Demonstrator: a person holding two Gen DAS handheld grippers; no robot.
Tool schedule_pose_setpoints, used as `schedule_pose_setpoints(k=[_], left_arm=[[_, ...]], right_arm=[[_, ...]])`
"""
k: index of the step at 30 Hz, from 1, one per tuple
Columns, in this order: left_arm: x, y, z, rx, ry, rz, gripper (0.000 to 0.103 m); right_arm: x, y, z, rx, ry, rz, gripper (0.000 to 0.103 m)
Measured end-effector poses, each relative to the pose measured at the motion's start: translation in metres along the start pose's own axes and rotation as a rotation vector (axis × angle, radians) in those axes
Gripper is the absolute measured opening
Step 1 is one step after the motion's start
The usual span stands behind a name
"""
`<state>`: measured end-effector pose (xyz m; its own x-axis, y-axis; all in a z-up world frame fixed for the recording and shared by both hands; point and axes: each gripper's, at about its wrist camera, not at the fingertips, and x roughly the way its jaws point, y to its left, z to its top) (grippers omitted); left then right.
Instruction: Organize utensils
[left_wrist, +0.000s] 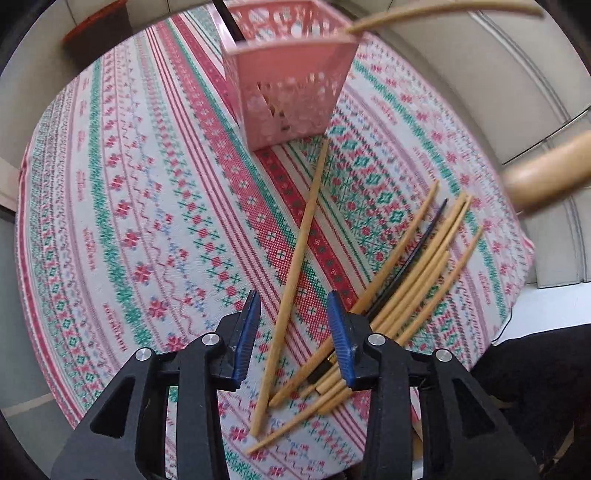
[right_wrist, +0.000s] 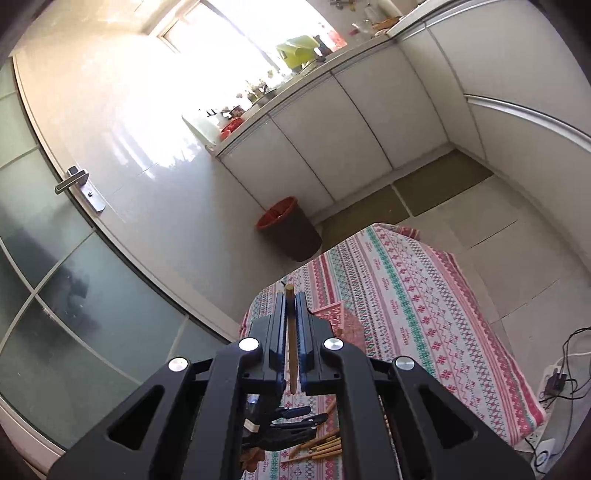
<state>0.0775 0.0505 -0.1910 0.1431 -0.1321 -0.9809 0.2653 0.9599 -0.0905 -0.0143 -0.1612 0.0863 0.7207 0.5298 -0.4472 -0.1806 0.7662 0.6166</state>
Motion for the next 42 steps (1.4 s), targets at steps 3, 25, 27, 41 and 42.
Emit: schedule_pose_setpoints(k=[3, 25, 27, 41, 42], left_arm=[[0.02, -0.012, 0.0, 0.053, 0.026, 0.089, 0.036], [-0.161, 0.01, -0.052, -0.071, -0.436, 0.082, 0.006], [-0.174, 0.011, -0.055, -0.094, -0.491, 0.085, 0.006], [-0.1, 0.056, -0.046, -0.281, -0.224, -0.047, 0.006], [-0.079, 0.059, -0.046, -0.278, -0.153, -0.024, 0.006]], right_arm=[[-0.004, -0.009, 0.003, 0.02, -0.007, -0.007, 0.006], [-0.02, 0.006, 0.009, 0.024, -0.036, 0.064, 0.006], [-0.018, 0.009, 0.01, 0.025, -0.035, 0.07, 0.006], [-0.004, 0.017, 0.015, 0.039, 0.004, 0.083, 0.006], [-0.001, 0.016, 0.013, 0.041, 0.017, 0.085, 0.006]])
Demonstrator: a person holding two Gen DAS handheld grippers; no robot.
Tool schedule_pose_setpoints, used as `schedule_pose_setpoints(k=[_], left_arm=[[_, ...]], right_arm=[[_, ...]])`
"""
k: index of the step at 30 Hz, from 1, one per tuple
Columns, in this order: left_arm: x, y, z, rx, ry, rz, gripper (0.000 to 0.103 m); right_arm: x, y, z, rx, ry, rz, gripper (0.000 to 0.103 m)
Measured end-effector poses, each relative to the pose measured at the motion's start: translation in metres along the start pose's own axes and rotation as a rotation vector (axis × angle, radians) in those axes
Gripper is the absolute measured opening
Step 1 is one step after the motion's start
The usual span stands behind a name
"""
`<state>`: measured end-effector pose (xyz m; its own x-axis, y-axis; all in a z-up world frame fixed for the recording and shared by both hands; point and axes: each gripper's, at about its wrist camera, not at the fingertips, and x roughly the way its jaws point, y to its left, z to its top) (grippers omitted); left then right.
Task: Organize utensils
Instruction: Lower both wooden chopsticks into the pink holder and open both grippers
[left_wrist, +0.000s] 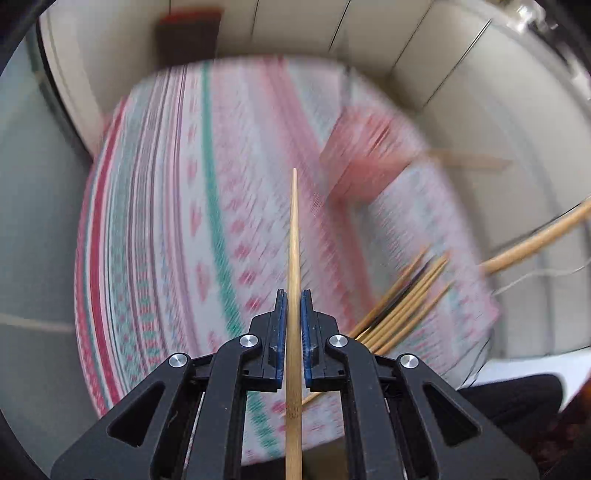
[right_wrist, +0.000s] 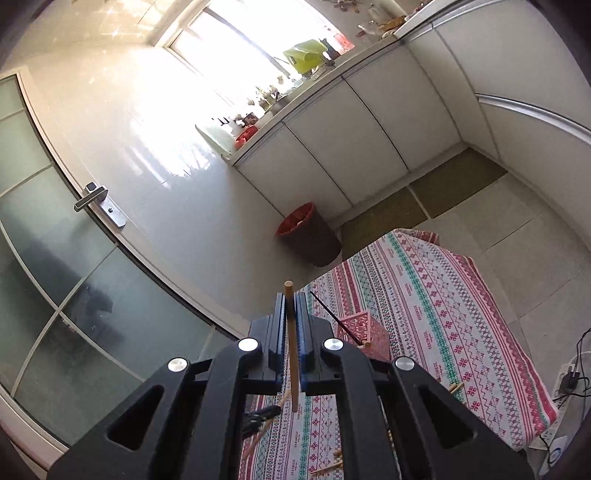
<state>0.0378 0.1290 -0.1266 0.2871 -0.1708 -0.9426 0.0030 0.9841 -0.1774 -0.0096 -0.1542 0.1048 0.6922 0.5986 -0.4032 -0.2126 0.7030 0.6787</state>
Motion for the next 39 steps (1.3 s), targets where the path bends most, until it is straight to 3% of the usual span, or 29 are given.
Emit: schedule_pose_setpoints(k=[2, 4, 6, 8, 10, 11, 16, 18, 21, 22, 26, 28, 34, 39], left_arm=[[0.038, 0.009, -0.005, 0.029, 0.137, 0.072, 0.006], [0.064, 0.019, -0.008, 0.016, 0.242, 0.082, 0.007], [0.073, 0.022, -0.004, 0.014, 0.261, 0.096, 0.008], [0.075, 0.021, 0.008, 0.01, 0.23, 0.104, 0.011], [0.08, 0.024, 0.026, -0.023, 0.202, 0.121, 0.037], [0.083, 0.027, 0.034, -0.043, 0.195, 0.136, 0.042], [0.099, 0.031, 0.064, -0.059, 0.161, 0.158, 0.041], [0.106, 0.022, 0.068, -0.015, 0.169, 0.183, 0.042], [0.111, 0.006, 0.072, 0.031, 0.166, 0.192, 0.005], [0.111, 0.005, 0.072, 0.043, 0.159, 0.205, 0.005], [0.099, -0.007, 0.057, 0.086, 0.105, 0.233, 0.004], [0.072, -0.018, 0.041, 0.093, 0.052, 0.237, 0.004], [-0.022, -0.037, 0.019, 0.11, -0.183, 0.246, 0.004], [-0.087, -0.035, 0.021, 0.072, -0.384, 0.239, 0.004]], right_arm=[[0.005, -0.002, -0.004, -0.003, 0.02, -0.004, 0.005], [0.011, -0.004, -0.007, -0.009, 0.04, -0.008, 0.006], [0.017, -0.007, -0.009, -0.007, 0.062, -0.006, 0.005], [0.022, -0.01, -0.011, -0.004, 0.077, -0.01, 0.006], [0.027, -0.015, -0.012, 0.005, 0.092, -0.014, 0.006], [0.029, -0.016, -0.012, 0.008, 0.098, -0.016, 0.006], [0.032, -0.023, -0.013, 0.0, 0.106, -0.04, 0.006], [0.035, -0.026, -0.012, 0.005, 0.113, -0.045, 0.006], [0.037, -0.03, -0.013, 0.006, 0.119, -0.051, 0.006], [0.037, -0.03, -0.013, 0.007, 0.12, -0.052, 0.006], [0.035, -0.029, -0.014, 0.007, 0.12, -0.045, 0.006], [0.032, -0.026, -0.015, 0.004, 0.114, -0.037, 0.006], [0.023, -0.006, -0.014, -0.018, 0.092, -0.005, 0.006], [0.015, 0.013, -0.005, -0.031, 0.051, 0.017, 0.006]])
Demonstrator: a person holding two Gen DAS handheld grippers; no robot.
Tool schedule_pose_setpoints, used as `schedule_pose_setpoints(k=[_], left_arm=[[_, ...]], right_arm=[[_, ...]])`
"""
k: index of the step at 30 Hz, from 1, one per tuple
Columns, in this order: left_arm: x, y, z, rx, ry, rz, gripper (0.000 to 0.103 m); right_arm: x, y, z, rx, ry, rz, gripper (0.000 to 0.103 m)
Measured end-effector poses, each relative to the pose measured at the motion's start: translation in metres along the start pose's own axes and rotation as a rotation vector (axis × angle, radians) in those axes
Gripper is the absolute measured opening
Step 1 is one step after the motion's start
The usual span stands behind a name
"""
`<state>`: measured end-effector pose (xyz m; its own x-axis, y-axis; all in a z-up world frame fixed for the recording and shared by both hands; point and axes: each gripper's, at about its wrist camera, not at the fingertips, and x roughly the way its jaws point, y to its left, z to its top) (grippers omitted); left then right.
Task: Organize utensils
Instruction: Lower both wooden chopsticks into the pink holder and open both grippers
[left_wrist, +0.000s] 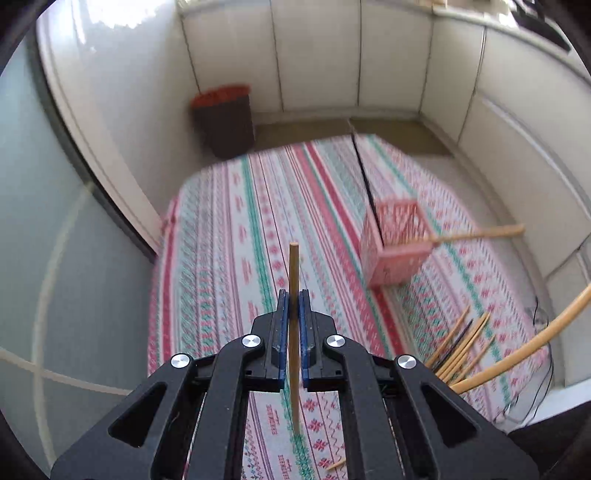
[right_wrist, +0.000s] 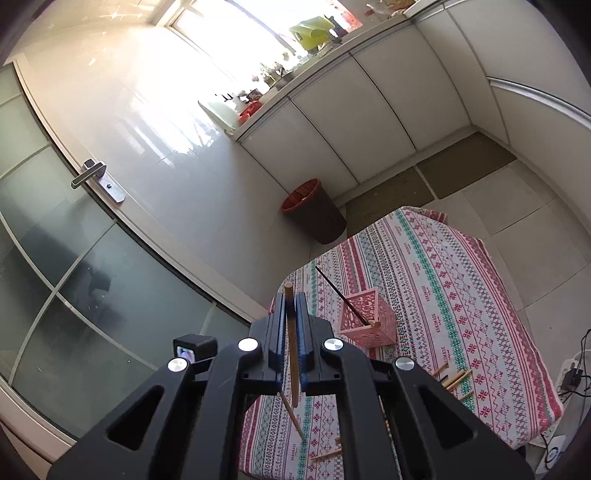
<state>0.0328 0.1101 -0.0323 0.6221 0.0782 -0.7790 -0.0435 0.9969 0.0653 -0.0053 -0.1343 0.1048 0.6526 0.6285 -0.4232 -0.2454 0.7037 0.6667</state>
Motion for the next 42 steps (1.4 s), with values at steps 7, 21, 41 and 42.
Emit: schedule_pose_setpoints(k=[7, 21, 41, 42], left_arm=[[-0.067, 0.005, 0.056, -0.089, -0.295, -0.082, 0.004], [-0.033, -0.048, 0.103, -0.045, -0.285, -0.217, 0.006], [-0.039, -0.004, 0.095, -0.217, -0.347, -0.183, 0.049], [-0.04, -0.003, 0.094, -0.217, -0.348, -0.182, 0.049]], right_arm=[[-0.004, 0.028, 0.037, -0.051, -0.105, -0.004, 0.006], [0.033, 0.005, 0.088, -0.07, -0.223, -0.145, 0.006], [0.123, -0.006, 0.068, -0.156, -0.168, -0.295, 0.016], [0.128, -0.007, 0.065, -0.153, -0.148, -0.296, 0.026]])
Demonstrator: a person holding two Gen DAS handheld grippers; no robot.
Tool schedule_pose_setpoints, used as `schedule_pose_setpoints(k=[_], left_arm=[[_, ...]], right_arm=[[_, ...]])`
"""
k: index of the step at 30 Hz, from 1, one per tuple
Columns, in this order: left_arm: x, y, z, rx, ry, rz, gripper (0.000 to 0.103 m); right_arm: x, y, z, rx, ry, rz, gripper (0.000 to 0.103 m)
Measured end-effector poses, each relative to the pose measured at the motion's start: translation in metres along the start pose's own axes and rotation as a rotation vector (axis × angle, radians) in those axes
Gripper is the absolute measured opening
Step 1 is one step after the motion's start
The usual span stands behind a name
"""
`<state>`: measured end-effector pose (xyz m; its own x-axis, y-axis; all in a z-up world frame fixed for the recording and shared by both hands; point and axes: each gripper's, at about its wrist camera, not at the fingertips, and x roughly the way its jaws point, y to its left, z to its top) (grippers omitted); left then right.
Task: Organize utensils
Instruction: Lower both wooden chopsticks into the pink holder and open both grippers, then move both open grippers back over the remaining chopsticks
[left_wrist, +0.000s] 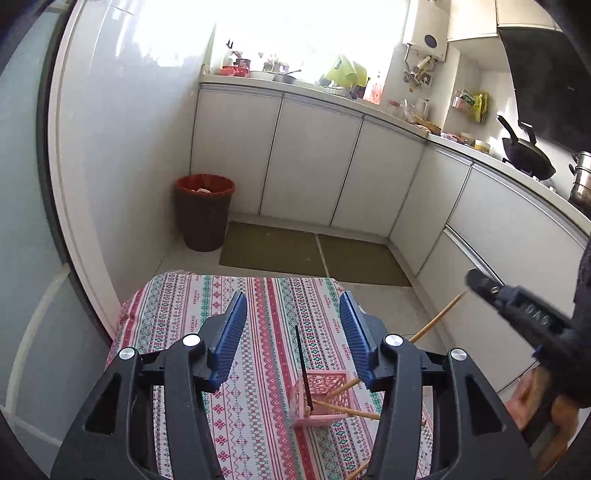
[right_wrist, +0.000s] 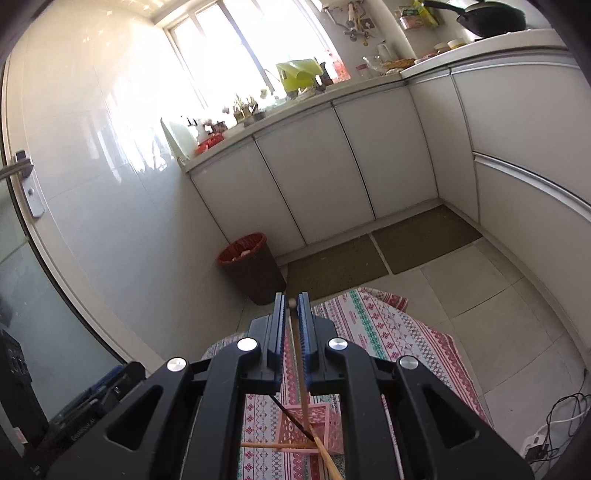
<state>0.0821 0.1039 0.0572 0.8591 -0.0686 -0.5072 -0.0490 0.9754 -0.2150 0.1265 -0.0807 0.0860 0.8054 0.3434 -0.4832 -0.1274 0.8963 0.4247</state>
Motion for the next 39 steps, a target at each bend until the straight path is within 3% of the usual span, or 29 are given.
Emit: schedule_pose_setpoints(k=[1, 10, 15, 17, 19, 23, 25, 31, 36, 39], left_arm=[[-0.002, 0.001, 0.0, -0.002, -0.004, 0.0, 0.049], [-0.015, -0.013, -0.002, 0.034, -0.008, -0.02, 0.056], [-0.022, -0.029, -0.007, 0.082, -0.005, -0.022, 0.062], [-0.024, -0.033, -0.011, 0.097, 0.0, -0.021, 0.066], [-0.025, -0.038, -0.016, 0.114, 0.003, -0.014, 0.074], [-0.025, -0.045, -0.029, 0.155, 0.029, 0.009, 0.08], [-0.023, -0.048, -0.036, 0.17, 0.051, 0.015, 0.093], [-0.013, -0.073, -0.068, 0.321, 0.208, -0.064, 0.096], [0.001, -0.114, -0.118, 0.544, 0.383, -0.184, 0.096], [0.028, -0.131, -0.148, 0.601, 0.483, -0.195, 0.096]], right_arm=[[0.003, -0.001, -0.003, 0.007, 0.013, 0.004, 0.04], [-0.015, 0.004, -0.012, -0.049, 0.006, -0.037, 0.041], [-0.032, 0.004, -0.023, -0.087, -0.004, -0.085, 0.051], [-0.039, 0.0, -0.029, -0.093, -0.004, -0.101, 0.066], [-0.045, -0.007, -0.035, -0.091, -0.006, -0.122, 0.075], [-0.055, -0.023, -0.044, -0.092, 0.0, -0.192, 0.09], [-0.059, -0.033, -0.052, -0.098, 0.018, -0.227, 0.095], [-0.068, -0.072, -0.078, -0.079, 0.126, -0.316, 0.096], [-0.079, -0.124, -0.101, 0.095, 0.22, -0.359, 0.096], [-0.086, -0.151, -0.115, 0.21, 0.258, -0.385, 0.096]])
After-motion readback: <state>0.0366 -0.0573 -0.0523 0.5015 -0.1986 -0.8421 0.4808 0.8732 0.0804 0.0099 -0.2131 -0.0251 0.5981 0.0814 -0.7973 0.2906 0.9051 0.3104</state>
